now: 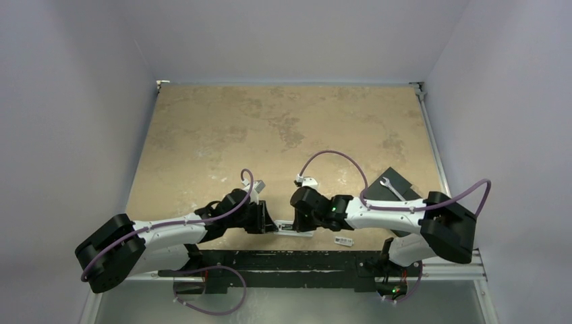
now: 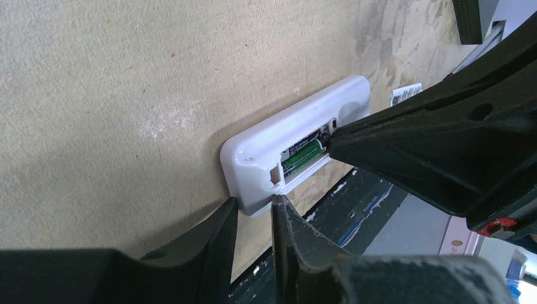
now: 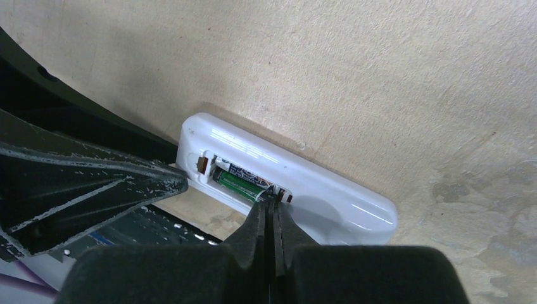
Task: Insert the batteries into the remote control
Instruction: Load the battery into the remote control.
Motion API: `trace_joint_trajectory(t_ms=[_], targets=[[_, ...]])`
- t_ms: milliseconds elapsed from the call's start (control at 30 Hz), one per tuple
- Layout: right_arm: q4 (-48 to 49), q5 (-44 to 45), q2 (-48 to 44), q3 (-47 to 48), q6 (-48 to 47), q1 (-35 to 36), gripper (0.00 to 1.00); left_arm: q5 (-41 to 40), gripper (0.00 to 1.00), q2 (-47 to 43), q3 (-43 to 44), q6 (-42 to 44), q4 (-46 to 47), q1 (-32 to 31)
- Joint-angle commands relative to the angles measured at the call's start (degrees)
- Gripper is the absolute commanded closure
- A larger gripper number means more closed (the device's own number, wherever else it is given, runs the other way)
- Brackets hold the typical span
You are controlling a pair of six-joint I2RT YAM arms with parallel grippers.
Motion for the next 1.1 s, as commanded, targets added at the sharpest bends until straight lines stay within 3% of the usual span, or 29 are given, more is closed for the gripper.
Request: trace_joint_trajectory(t_ms=[0, 333, 1067], targets=[[1.1, 0.5, 2.4, 2.3, -2.3, 2.2, 1.0, 0.9, 0.75, -1.0, 0.2, -0.6, 2.2, 0.2], [-7.4, 6.0, 7.7, 7.8, -4.7, 6.6, 1.0, 1.1, 0.76, -1.5, -0.3, -0.9, 2.4, 0.2], [-21.7, 13.1, 16.1, 19.0, -7.6, 8.8, 1.0, 0.8, 0.76, -5.3, -1.3, -1.2, 0.2, 0.2]])
